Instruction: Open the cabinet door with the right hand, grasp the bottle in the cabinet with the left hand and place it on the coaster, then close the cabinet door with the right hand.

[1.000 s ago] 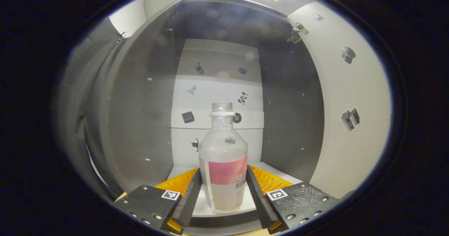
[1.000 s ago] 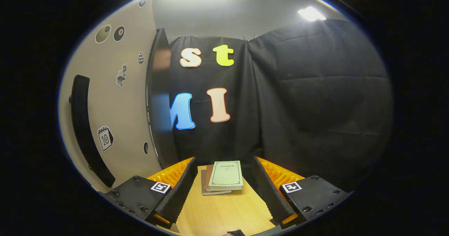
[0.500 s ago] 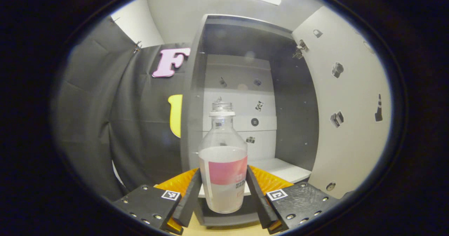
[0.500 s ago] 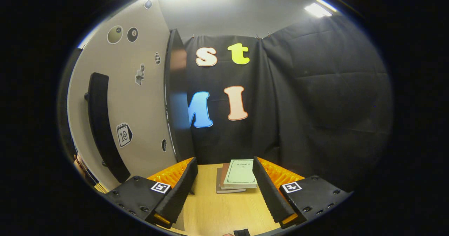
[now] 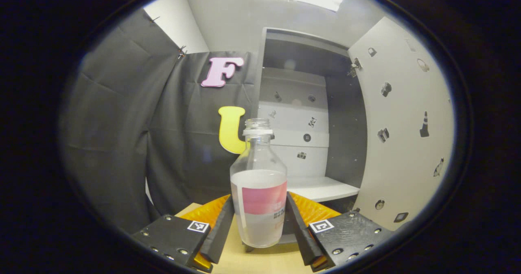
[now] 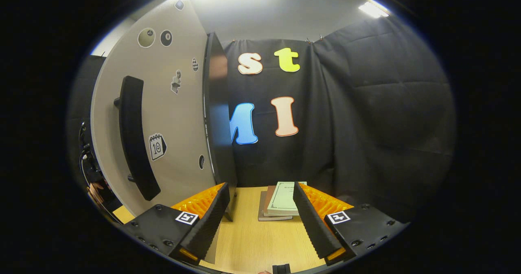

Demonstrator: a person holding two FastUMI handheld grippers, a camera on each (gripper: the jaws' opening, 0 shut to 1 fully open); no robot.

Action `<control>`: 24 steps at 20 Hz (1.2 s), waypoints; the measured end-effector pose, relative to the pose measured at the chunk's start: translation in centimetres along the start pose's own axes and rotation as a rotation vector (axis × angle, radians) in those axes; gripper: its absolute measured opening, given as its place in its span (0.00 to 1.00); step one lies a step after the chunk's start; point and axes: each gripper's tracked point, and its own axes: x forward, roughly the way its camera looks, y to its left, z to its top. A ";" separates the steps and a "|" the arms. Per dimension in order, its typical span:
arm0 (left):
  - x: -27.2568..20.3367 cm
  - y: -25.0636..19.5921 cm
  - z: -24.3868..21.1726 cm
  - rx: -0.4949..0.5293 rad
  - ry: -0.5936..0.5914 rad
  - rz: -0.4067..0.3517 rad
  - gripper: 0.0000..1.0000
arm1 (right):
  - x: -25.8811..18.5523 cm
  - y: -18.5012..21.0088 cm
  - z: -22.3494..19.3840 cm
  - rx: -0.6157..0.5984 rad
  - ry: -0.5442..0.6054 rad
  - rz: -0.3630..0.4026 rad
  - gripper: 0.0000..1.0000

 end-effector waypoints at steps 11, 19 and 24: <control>-6.2 3.8 -9.6 -0.061 0.059 0.075 0.72 | -1.6 -1.4 -1.7 -0.049 0.028 -0.027 0.99; -8.4 6.1 -17.5 -0.079 0.153 0.149 0.74 | -1.9 -1.8 -2.2 -0.053 0.056 -0.033 0.95; -9.3 7.4 -22.4 -0.077 0.217 0.197 0.74 | -2.0 -1.7 -2.8 -0.054 0.083 -0.025 0.99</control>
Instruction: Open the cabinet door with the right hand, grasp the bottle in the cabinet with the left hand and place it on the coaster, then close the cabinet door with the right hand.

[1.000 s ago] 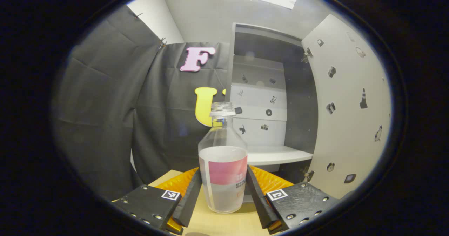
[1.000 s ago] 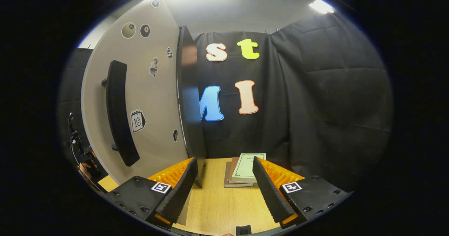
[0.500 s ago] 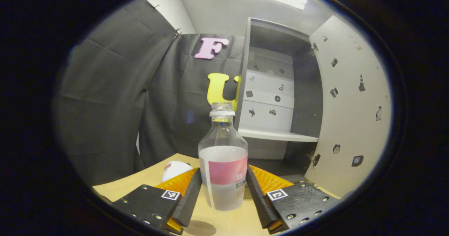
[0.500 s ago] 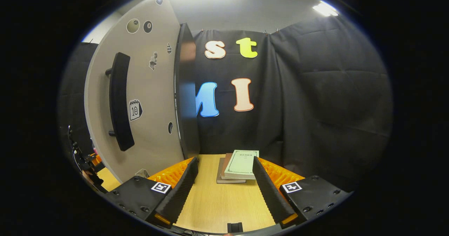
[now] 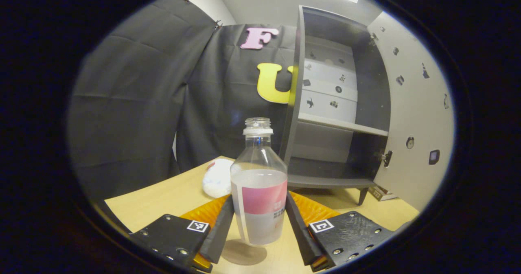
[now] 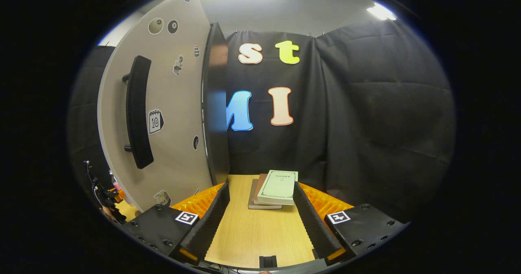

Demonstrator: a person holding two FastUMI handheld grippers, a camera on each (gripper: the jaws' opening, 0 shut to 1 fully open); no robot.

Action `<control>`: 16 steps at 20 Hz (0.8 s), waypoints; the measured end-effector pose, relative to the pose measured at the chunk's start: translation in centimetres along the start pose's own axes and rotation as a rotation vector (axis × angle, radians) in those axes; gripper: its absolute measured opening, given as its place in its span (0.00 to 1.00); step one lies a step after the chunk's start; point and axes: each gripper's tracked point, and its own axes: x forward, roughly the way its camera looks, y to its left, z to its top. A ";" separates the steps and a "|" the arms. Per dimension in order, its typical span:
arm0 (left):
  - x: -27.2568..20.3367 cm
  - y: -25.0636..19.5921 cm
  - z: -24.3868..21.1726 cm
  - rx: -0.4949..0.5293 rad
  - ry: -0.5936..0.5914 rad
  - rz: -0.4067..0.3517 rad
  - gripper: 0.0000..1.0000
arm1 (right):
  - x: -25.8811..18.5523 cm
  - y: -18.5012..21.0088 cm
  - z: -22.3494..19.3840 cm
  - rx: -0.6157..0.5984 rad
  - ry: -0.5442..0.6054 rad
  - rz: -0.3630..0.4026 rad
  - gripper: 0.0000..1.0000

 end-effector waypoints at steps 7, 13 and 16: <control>0.7 1.5 -4.8 0.019 0.065 0.064 0.72 | 0.1 -0.4 -0.4 -0.001 0.024 -0.005 0.99; 1.8 1.7 -7.2 0.021 0.097 0.089 0.72 | 0.2 -0.5 -0.8 -0.015 0.041 -0.004 0.99; 1.3 1.1 -7.5 0.046 0.087 0.093 0.73 | 0.3 -0.4 -0.9 -0.033 0.042 -0.001 0.99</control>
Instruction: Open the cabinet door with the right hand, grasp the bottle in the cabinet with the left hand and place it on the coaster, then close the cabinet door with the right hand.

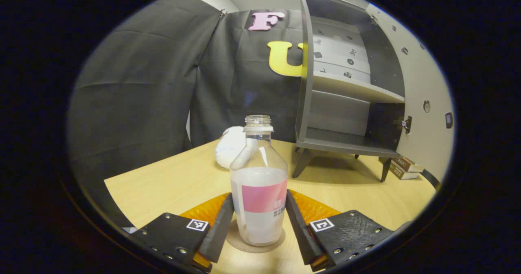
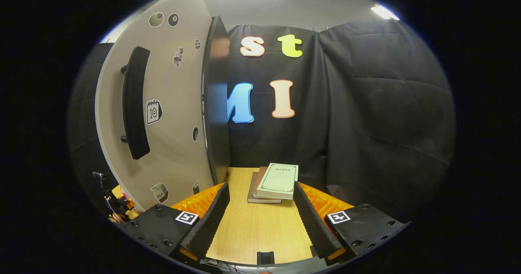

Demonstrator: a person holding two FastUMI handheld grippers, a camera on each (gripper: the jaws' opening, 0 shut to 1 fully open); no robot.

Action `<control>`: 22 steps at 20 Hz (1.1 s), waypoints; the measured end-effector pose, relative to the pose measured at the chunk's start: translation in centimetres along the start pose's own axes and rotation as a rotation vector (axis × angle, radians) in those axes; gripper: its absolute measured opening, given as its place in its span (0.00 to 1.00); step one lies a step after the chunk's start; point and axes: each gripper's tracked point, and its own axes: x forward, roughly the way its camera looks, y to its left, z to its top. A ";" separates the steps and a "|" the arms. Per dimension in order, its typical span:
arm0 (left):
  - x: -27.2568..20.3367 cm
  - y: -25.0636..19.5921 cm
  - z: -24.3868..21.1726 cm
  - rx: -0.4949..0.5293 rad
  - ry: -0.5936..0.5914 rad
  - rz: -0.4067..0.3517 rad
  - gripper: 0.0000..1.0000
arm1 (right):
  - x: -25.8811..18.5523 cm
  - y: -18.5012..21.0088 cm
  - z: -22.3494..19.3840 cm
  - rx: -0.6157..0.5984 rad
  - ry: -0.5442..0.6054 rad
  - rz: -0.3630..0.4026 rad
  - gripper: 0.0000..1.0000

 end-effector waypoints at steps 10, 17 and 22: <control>-2.5 -1.0 -0.2 0.091 0.029 0.036 0.81 | 0.6 -0.1 -0.1 0.031 -0.005 0.025 0.95; -5.5 -2.1 6.0 0.128 -0.019 0.051 0.80 | 0.7 1.0 2.2 0.071 -0.063 0.112 0.95; -9.3 -4.2 14.1 0.152 -0.127 0.019 0.81 | 0.6 2.6 5.2 0.117 -0.143 0.208 0.95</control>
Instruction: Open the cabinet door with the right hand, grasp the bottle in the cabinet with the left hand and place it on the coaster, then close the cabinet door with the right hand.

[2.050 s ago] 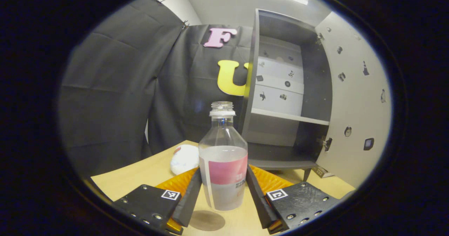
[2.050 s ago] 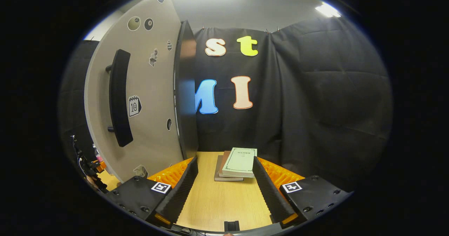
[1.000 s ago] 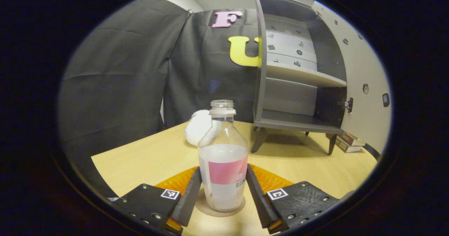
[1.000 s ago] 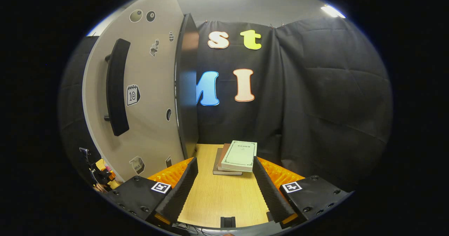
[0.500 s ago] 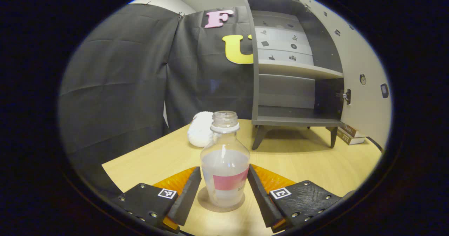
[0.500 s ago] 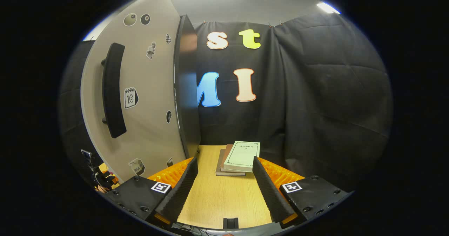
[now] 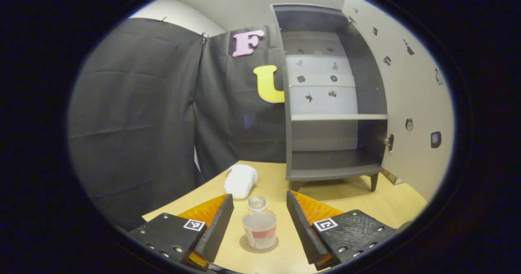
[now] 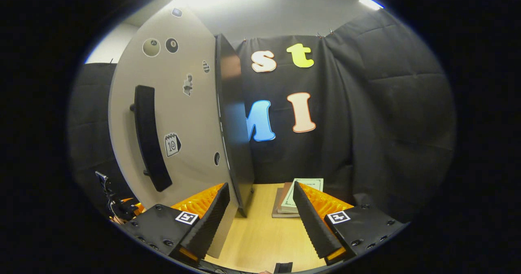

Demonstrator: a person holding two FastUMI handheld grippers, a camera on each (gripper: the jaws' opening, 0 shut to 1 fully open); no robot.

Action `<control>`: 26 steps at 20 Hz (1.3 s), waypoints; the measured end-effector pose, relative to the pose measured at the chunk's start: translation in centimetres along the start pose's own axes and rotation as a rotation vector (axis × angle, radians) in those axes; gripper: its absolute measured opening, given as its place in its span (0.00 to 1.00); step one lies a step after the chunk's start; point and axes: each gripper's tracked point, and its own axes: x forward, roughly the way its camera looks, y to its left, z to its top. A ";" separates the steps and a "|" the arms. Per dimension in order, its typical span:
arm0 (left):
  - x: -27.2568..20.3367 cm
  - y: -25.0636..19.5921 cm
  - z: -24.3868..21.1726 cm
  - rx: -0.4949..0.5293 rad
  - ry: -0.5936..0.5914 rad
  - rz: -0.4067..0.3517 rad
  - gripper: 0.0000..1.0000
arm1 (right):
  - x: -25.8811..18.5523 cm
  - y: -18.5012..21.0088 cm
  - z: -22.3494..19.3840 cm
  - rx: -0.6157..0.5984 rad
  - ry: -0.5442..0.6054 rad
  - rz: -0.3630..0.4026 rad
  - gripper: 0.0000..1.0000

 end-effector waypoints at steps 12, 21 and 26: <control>-0.2 -3.0 8.9 -0.055 -0.123 -0.190 0.80 | 2.5 6.3 3.4 -0.019 -0.065 0.103 0.89; 3.5 0.5 9.8 -0.106 -0.149 -0.246 0.81 | 5.0 12.2 3.2 -0.158 -0.035 0.117 0.94; 4.1 3.3 9.9 -0.111 -0.160 -0.252 0.81 | 6.0 16.8 2.6 -0.167 -0.027 0.147 0.94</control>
